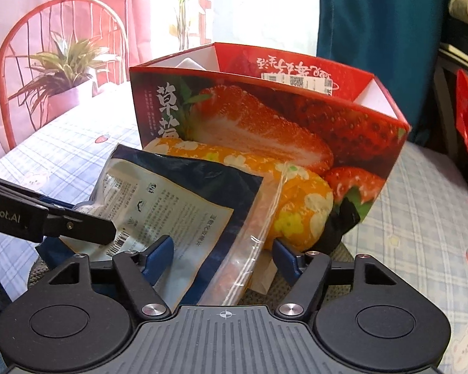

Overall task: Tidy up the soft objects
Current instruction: 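Close the left gripper on the blue snack bag and lift it, then lower the blue snack bag into the red box and open the left gripper, then move both grippers onto the orange floral-wrapped pastry beside the box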

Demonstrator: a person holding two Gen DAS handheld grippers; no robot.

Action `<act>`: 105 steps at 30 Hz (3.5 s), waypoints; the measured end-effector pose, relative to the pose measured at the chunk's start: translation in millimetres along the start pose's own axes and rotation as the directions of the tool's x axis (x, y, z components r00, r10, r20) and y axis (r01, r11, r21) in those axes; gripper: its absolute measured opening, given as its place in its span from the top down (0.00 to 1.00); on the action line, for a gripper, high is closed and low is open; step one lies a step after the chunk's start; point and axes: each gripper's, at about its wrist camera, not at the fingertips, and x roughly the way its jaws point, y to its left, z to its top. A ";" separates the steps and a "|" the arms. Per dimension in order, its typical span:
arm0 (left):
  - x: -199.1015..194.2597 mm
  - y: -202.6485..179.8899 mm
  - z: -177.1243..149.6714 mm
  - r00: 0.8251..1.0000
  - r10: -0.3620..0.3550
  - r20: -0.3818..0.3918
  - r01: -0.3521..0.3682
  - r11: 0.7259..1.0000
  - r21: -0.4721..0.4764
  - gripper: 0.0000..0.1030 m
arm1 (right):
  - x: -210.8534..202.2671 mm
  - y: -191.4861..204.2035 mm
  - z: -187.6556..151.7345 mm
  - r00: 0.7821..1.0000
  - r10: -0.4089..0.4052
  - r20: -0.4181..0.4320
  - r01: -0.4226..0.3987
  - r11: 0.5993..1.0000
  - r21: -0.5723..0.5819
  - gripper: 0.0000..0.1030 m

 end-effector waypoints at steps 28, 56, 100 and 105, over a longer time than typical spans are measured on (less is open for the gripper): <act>-63.6 -20.2 44.2 0.973 -0.043 0.227 0.028 0.997 0.069 0.63 | -59.6 -8.2 58.3 0.971 0.060 0.230 -0.046 0.997 -0.064 0.97; 48.9 -16.4 202.7 0.975 0.102 0.200 -0.138 0.975 0.175 0.58 | 102.1 -67.3 194.4 0.984 -0.071 0.161 0.086 0.993 -0.087 0.92; 0.5 -6.1 60.9 0.957 0.282 0.072 -0.289 0.952 0.102 0.00 | 42.8 -34.1 12.7 0.994 -0.068 0.091 0.067 0.998 0.014 0.01; 12.7 -3.5 52.1 0.960 0.275 0.055 -0.279 0.957 0.077 0.00 | 48.9 -44.0 -6.7 0.989 -0.040 0.141 0.028 0.996 0.089 0.01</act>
